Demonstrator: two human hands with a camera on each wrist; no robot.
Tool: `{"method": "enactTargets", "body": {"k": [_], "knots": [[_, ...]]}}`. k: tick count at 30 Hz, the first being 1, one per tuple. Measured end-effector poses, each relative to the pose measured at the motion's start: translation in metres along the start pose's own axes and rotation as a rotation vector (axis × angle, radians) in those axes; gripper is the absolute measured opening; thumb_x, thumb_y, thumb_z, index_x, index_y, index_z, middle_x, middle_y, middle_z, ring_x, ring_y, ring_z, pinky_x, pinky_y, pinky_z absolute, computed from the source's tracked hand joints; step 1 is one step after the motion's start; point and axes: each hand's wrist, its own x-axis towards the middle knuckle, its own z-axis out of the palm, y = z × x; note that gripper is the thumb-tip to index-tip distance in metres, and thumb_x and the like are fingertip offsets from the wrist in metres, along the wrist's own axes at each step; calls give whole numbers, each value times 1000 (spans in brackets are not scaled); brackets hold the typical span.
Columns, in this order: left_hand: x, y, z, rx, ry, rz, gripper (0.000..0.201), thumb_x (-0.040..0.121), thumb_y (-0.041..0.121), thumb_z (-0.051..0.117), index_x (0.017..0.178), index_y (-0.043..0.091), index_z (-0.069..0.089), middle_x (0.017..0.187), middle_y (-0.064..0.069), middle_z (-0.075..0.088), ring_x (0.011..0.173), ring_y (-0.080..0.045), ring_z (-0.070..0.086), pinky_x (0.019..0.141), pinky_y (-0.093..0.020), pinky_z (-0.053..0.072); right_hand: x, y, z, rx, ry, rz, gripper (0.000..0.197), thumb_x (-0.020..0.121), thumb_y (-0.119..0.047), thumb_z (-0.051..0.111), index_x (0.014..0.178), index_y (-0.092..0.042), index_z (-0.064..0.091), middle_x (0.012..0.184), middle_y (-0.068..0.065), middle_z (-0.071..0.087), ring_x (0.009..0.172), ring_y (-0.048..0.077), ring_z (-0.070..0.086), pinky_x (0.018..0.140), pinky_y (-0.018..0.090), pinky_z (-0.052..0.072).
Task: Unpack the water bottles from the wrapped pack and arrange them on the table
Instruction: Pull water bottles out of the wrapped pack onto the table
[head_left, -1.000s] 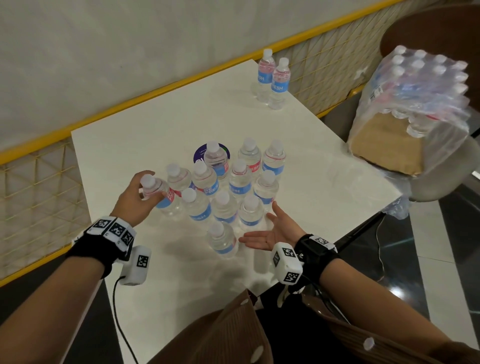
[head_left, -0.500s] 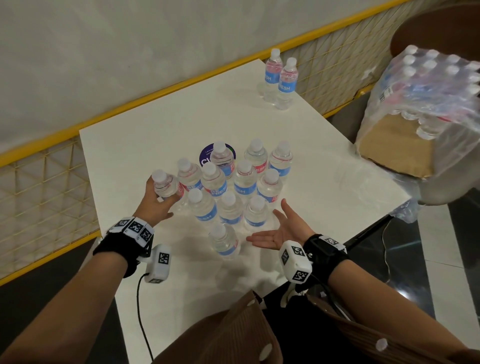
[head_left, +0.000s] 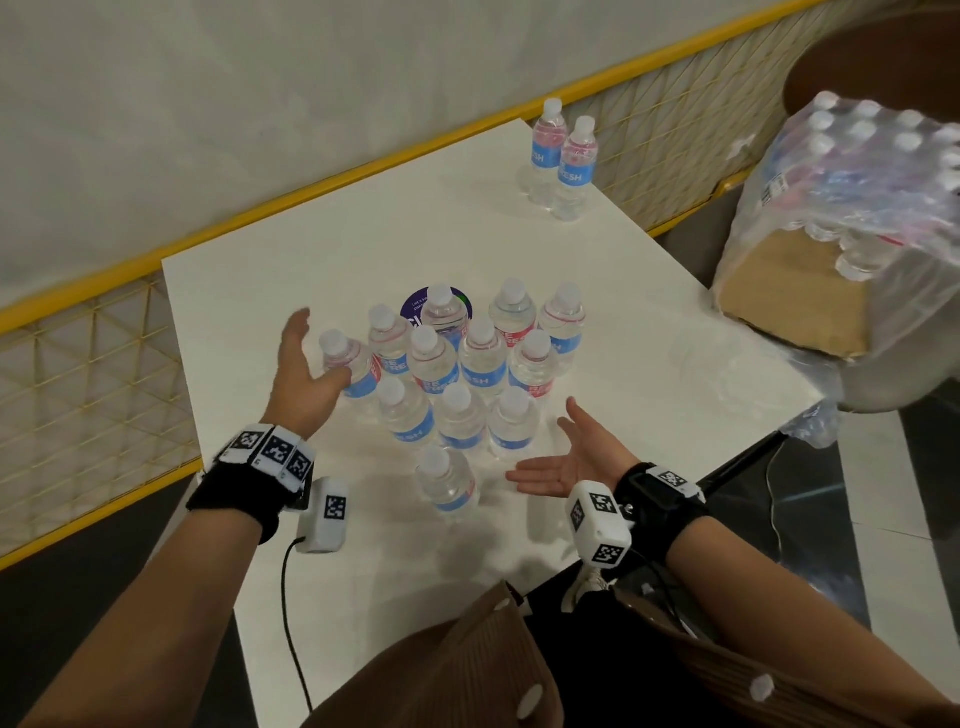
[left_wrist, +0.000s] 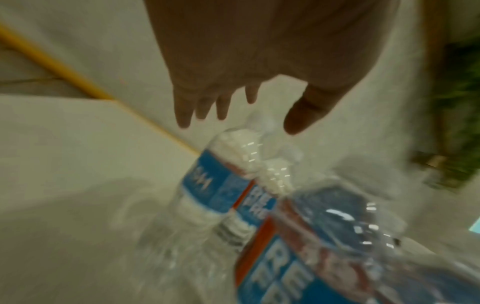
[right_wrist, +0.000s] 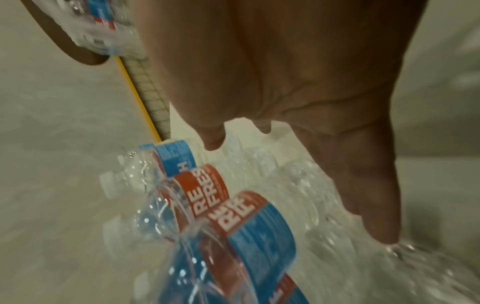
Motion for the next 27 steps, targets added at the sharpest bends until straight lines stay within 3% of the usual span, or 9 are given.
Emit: {"method": "enactTargets", "body": {"k": [2, 5, 8, 11, 14, 16, 19, 23, 27], "knots": [[-11, 29, 4, 43, 58, 216, 76, 80, 7, 63, 146, 19, 27, 153, 0, 28, 144, -16, 22, 115, -28, 17, -1, -6, -5, 17, 18, -29, 81, 85, -64, 48, 146, -49, -3, 148, 33, 22, 117, 53, 49, 84, 60, 50], [-21, 72, 25, 154, -16, 424, 69, 80, 28, 64, 142, 22, 35, 153, 1, 29, 147, -16, 13, 116, -28, 13, -4, -11, 2, -21, 19, -32, 80, 84, -64, 51, 145, -48, 1, 150, 32, 16, 122, 51, 46, 82, 59, 50], [-20, 81, 53, 463, -204, 440, 74, 77, 54, 59, 143, 32, 34, 157, 2, 21, 148, -21, 5, 119, -45, 11, -9, -9, 13, -99, 10, -27, 83, 83, -63, 52, 148, -41, 5, 151, 30, 14, 123, 48, 47, 79, 57, 54], [-18, 63, 72, 713, -362, 356, 73, 80, 63, 54, 144, 35, 32, 160, 3, 7, 149, -22, 2, 117, -56, 13, -11, -7, 15, -136, 16, -29, 82, 85, -60, 52, 149, -31, 9, 151, 27, 17, 124, 46, 47, 86, 57, 51], [-21, 56, 70, 591, -305, 429, 72, 78, 68, 45, 137, 28, 47, 157, -1, 21, 146, -22, 18, 116, -51, 23, -13, -7, 9, -168, 20, -28, 83, 85, -56, 57, 149, -31, 9, 149, 27, 21, 120, 46, 51, 86, 57, 51], [-34, 59, 64, 436, -232, 559, 66, 78, 64, 49, 130, 24, 56, 147, 4, 37, 139, -14, 29, 115, -37, 27, -14, -7, 6, -199, 18, -22, 84, 85, -53, 58, 149, -32, 9, 148, 28, 23, 119, 46, 52, 84, 57, 52], [-66, 58, 57, 389, -330, 741, 52, 78, 58, 62, 119, 26, 64, 134, 7, 48, 128, -12, 40, 107, -29, 33, -13, -7, 2, -244, 5, 3, 81, 85, -52, 59, 148, -31, 12, 146, 27, 29, 119, 44, 53, 86, 56, 52], [-85, 36, 51, 634, -450, 987, 39, 78, 56, 64, 99, 24, 73, 106, -1, 58, 97, -18, 48, 86, -25, 38, -7, -3, 6, -316, -11, 58, 79, 85, -53, 58, 147, -27, 19, 142, 25, 35, 117, 42, 55, 86, 55, 53], [-83, 20, 46, 758, -501, 921, 37, 82, 55, 54, 93, 22, 67, 90, 1, 52, 82, -12, 40, 63, -22, 37, -1, -1, 12, -312, -35, 51, 74, 84, -54, 58, 145, -32, 23, 136, 28, 39, 112, 44, 58, 82, 54, 54]]}}
